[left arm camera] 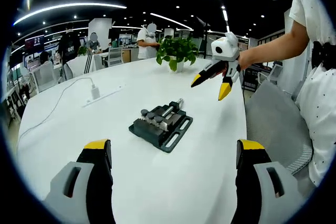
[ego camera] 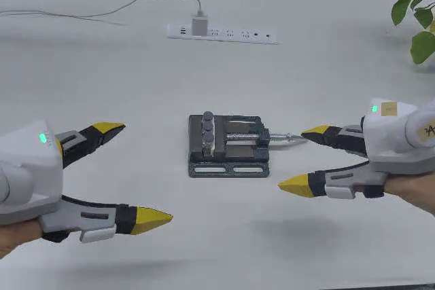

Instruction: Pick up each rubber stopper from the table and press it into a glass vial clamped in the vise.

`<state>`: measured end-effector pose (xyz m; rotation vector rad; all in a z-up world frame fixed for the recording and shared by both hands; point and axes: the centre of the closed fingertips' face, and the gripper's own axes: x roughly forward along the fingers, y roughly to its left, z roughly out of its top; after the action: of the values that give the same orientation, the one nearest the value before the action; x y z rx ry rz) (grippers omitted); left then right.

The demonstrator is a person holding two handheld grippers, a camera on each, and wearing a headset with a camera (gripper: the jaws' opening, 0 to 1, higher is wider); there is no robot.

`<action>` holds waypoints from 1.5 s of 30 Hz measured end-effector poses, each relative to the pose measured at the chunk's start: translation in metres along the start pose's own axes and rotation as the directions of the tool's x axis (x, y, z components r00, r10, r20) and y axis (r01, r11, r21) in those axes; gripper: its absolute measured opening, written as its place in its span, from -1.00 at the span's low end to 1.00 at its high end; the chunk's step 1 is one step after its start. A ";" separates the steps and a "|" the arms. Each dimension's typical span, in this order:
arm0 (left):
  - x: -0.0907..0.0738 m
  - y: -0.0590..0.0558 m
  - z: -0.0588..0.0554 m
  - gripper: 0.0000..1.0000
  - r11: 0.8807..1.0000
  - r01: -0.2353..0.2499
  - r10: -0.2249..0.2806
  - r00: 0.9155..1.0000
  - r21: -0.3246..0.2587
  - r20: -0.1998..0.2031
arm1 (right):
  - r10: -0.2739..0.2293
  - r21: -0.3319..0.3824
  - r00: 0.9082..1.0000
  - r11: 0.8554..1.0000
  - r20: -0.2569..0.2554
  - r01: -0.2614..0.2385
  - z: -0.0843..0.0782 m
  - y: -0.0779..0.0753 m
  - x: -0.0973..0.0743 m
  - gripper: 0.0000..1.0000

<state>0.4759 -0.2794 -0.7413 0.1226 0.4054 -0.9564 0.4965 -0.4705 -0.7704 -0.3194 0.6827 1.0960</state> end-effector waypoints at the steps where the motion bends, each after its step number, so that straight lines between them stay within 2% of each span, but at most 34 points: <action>1: 0.001 0.001 -0.002 0.98 1.000 -0.003 0.003 1.000 0.002 -0.005 | -0.001 0.001 1.000 1.000 0.004 0.001 -0.004 -0.004 -0.001 0.44; 7: 0.004 0.005 -0.011 0.98 1.000 -0.024 0.024 0.999 -0.015 -0.021 | -0.023 -0.011 0.999 1.000 0.045 0.024 0.000 -0.008 0.001 0.65; 13: 0.008 0.007 -0.016 0.98 1.000 -0.025 0.024 0.999 -0.013 -0.038 | -0.012 -0.039 1.000 0.999 0.020 0.013 0.001 -0.005 0.013 0.64; 28: 0.009 0.010 -0.011 0.98 1.000 -0.023 0.023 0.999 -0.008 -0.031 | -0.006 -0.045 1.000 0.999 0.027 0.007 0.004 -0.013 0.011 0.64; 45: 0.010 0.008 -0.010 0.97 1.000 -0.020 0.019 1.000 -0.015 -0.023 | -0.012 -0.055 0.999 0.998 0.037 0.014 0.008 -0.013 0.011 0.64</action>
<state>0.4848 -0.2792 -0.7551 0.1240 0.4320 -0.9334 0.5139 -0.4637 -0.7724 -0.3501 0.6181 1.1068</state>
